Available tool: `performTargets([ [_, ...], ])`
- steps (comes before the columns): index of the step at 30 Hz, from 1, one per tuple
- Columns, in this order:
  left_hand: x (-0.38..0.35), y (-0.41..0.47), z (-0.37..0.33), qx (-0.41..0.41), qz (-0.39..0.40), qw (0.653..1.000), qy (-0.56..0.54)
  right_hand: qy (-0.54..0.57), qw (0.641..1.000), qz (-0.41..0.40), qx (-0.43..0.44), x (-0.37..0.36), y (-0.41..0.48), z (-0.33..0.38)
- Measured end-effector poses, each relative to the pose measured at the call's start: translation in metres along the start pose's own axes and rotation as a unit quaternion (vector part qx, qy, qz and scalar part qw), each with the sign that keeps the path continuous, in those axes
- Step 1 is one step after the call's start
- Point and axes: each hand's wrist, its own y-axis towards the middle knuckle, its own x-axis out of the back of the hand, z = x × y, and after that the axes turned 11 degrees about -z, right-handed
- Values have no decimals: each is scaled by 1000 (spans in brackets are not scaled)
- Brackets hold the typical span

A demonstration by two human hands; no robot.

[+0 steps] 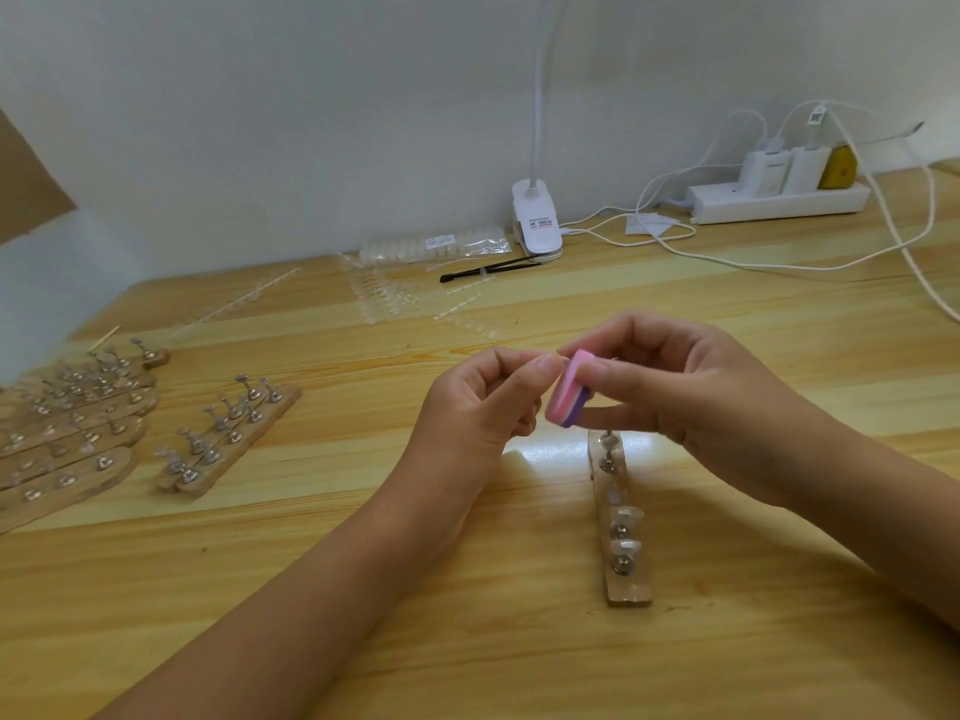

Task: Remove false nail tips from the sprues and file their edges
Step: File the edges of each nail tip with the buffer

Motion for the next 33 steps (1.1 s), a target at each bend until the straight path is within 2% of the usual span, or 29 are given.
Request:
performTargets([
  [4,2,0,-1,0,0,1000,-5,14,999,-41,18,1,1,1],
  [8,0,0,0,-4,2,1000,5,-14,1000,5,-11,2,0,2],
  [12,0,0,1,1,1,1000,2,2,999,-36,6,4,2,2],
  [16,1,0,0,-9,9,1000,9,-21,1000,8,-8,3,1,4],
  [21,0,-1,0,-14,5,999,31,-25,999,-16,24,7,3,7],
  [27,-1,-3,-1,-14,14,999,38,-87,996,32,10,13,4,14],
  [31,-2,-3,-2,-17,15,999,34,-67,997,-7,42,12,4,9],
  [33,-1,-3,-2,-18,11,999,31,-67,997,1,40,12,4,9],
])
